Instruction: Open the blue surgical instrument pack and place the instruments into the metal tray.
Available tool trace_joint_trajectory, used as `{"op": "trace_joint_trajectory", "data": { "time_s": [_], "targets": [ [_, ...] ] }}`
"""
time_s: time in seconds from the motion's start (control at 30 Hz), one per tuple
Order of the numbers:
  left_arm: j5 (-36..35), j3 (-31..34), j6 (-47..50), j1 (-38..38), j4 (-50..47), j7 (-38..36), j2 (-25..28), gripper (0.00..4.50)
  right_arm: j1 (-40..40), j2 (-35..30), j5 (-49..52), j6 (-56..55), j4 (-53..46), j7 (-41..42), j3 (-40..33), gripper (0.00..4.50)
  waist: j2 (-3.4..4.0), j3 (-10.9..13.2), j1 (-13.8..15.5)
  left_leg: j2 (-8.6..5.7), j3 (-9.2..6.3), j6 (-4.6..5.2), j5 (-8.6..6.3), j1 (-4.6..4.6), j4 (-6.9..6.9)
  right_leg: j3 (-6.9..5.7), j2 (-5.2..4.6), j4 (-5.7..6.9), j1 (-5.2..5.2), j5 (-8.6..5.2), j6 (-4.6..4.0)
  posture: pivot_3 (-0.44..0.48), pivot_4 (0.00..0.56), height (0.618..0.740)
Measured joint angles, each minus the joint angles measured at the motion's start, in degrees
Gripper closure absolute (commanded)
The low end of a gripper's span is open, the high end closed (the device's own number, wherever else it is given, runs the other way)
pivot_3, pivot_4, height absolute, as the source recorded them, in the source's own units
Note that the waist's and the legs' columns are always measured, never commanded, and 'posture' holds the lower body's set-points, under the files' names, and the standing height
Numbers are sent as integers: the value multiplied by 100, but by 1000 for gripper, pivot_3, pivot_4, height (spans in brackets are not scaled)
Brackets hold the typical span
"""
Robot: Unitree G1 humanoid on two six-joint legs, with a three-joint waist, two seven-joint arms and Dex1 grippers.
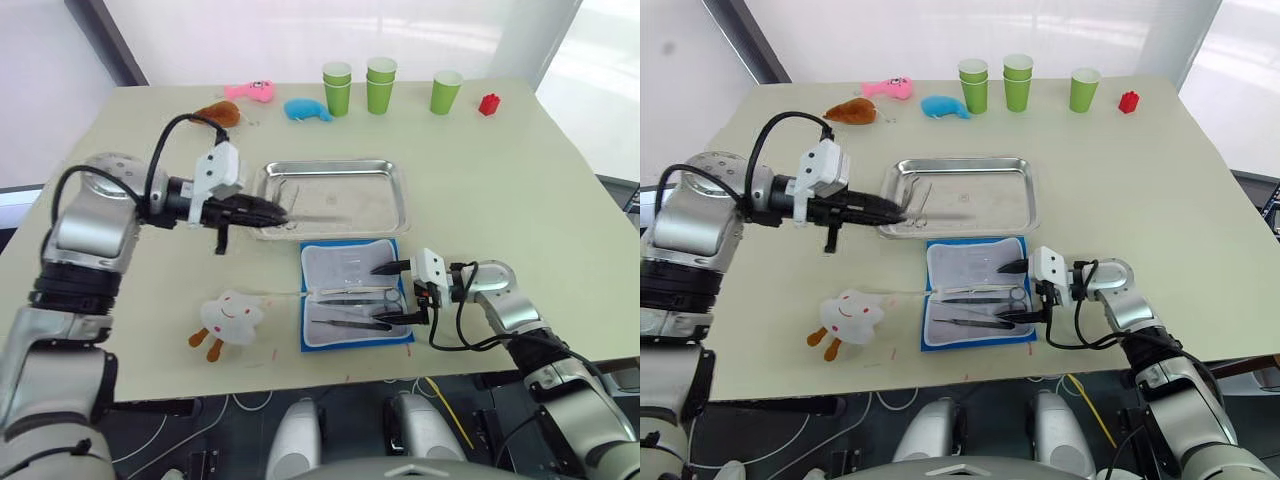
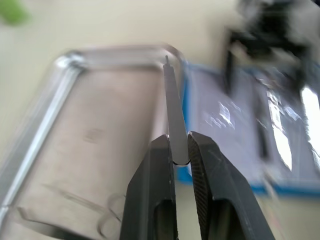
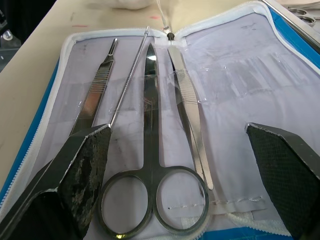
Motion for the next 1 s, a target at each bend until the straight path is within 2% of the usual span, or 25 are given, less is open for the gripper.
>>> {"op": "trace_joint_trajectory", "data": {
  "time_s": [0.27,0.47,0.63,0.77,0.9,1.0],
  "targets": [
    [294,541,1228,303,-822,2997,-1465,4439,16,-1,0,-20,-2,-14,0,0,-1,-3,-1,-2,-2,-1,0,3,0,0,-3,0,4,1,0,0,150,740],
    [441,677,2245,476,-1351,4451,-2223,4439,26,-3,0,-41,-1,-26,-1,0,-1,-4,-1,-3,-5,-1,1,5,0,0,-5,0,7,2,0,0,150,740],
    [717,764,2389,680,-1377,5513,-2886,4439,25,-3,0,-45,2,-30,-1,0,-2,-5,-2,-4,-7,-2,1,5,0,-2,-7,0,8,3,-1,0,150,740],
    [977,770,2377,687,-1336,6063,-3161,4439,30,-5,0,-44,2,-33,-1,0,-2,-5,0,-6,-8,-2,1,5,-1,-2,-8,-1,9,3,-1,0,150,740],
    [1221,767,2374,764,-1153,6693,-3660,4439,48,-3,0,-47,-3,-48,-4,0,-4,-7,2,-7,-10,-3,1,6,-1,-4,-10,-1,10,4,-1,0,150,740],
    [1261,777,2410,778,-1033,6892,-3805,4439,51,0,0,-51,-13,-54,-6,0,-3,-7,-2,-7,-11,-3,1,6,-1,-4,-10,-1,10,4,-2,0,150,740]
  ]
}}
